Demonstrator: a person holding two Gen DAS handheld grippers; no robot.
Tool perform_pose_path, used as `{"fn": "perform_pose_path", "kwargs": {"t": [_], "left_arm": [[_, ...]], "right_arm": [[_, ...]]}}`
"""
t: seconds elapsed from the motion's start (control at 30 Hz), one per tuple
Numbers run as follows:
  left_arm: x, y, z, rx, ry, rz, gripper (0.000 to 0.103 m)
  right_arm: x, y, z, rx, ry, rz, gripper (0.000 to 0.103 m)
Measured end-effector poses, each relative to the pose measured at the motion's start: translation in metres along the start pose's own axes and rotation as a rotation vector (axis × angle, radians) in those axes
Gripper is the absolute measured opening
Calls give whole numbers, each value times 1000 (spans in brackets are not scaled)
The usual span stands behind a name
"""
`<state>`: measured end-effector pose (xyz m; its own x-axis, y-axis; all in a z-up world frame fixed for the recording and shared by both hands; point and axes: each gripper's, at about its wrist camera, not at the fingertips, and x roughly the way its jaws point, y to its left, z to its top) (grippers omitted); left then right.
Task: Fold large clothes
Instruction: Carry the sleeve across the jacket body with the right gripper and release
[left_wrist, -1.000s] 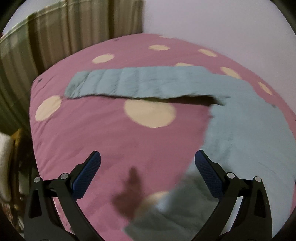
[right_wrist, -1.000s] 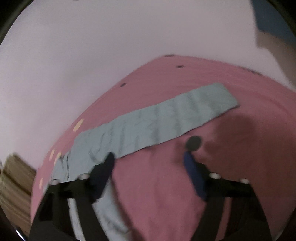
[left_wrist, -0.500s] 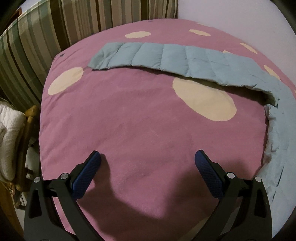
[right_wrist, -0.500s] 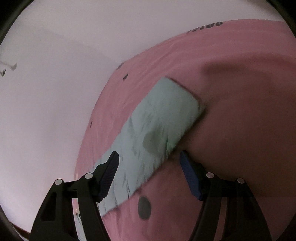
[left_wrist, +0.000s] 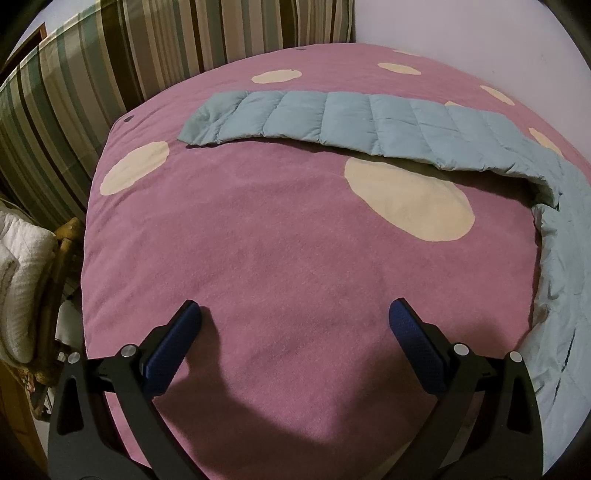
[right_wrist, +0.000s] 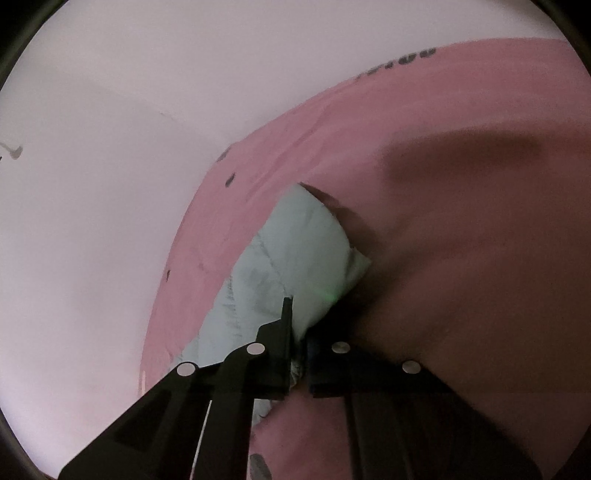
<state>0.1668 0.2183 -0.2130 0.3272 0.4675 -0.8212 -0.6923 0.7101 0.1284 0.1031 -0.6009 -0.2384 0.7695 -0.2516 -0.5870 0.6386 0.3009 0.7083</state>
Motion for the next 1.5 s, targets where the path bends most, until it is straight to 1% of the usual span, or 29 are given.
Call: {"fn": "perform_pose_path", "kwargs": {"t": [0.1, 0.23, 0.33, 0.37, 0.5, 0.57, 0.63, 0.67, 0.7, 0.8, 0.83, 0.87, 0.9, 0.93, 0.97, 1.07, 1.1, 1.2, 1.27, 1.3, 1.37, 1.43, 1.47, 1.5], "left_arm": [[0, 0, 0, 1, -2, 2, 101], [0, 0, 1, 2, -2, 3, 101], [0, 0, 1, 1, -2, 2, 101], [0, 0, 1, 1, -2, 1, 101], [0, -1, 0, 3, -3, 3, 101], [0, -1, 0, 2, -2, 3, 101], [1, 0, 0, 1, -1, 1, 101], [1, 0, 0, 1, -1, 0, 101], [1, 0, 0, 0, -1, -2, 101], [2, 2, 1, -5, 1, -8, 101], [2, 3, 1, -6, 1, -9, 101], [2, 3, 2, -6, 2, -10, 101], [2, 3, 1, -7, 2, -10, 101], [2, 3, 1, -9, 2, -12, 101], [2, 3, 1, -10, 3, -14, 101], [2, 3, 0, -10, 2, -14, 101], [2, 2, 0, -10, 2, -14, 101], [3, 2, 0, -11, 2, -15, 101], [3, 3, 0, -11, 1, -15, 101], [3, 3, 0, -11, 1, -15, 101], [3, 3, 0, -11, 1, -15, 101], [3, 3, 0, -11, 1, -15, 101], [3, 3, 0, -11, 1, -15, 101], [3, 3, 0, -11, 1, -15, 101]], "right_arm": [[-10, 24, -7, -83, -12, 5, 5], [-20, 75, -25, -224, -15, 36, 5], [-21, 119, -51, -325, 12, 81, 5], [-20, 137, -64, -366, 29, 104, 5], [-15, 191, -115, -486, 90, 166, 5], [-10, 221, -148, -546, 123, 195, 5], [-1, 243, -170, -588, 150, 215, 5], [4, 258, -188, -615, 175, 231, 5], [8, 266, -191, -631, 190, 242, 5], [13, 303, -238, -710, 245, 284, 5], [17, 313, -249, -735, 259, 293, 5], [15, 317, -258, -756, 272, 300, 5], [19, 328, -277, -785, 295, 311, 5], [27, 332, -284, -807, 312, 319, 5], [30, 342, -304, -834, 335, 327, 5], [41, 357, -345, -894, 387, 344, 5], [37, 351, -349, -911, 401, 348, 5], [49, 354, -379, -968, 448, 358, 5], [54, 359, -405, -1008, 486, 357, 5], [56, 358, -408, -1020, 499, 355, 5], [61, 358, -429, -1057, 530, 343, 5], [67, 358, -443, -1082, 555, 330, 5], [69, 359, -449, -1095, 567, 319, 5], [69, 353, -445, -1104, 578, 311, 5]]}}
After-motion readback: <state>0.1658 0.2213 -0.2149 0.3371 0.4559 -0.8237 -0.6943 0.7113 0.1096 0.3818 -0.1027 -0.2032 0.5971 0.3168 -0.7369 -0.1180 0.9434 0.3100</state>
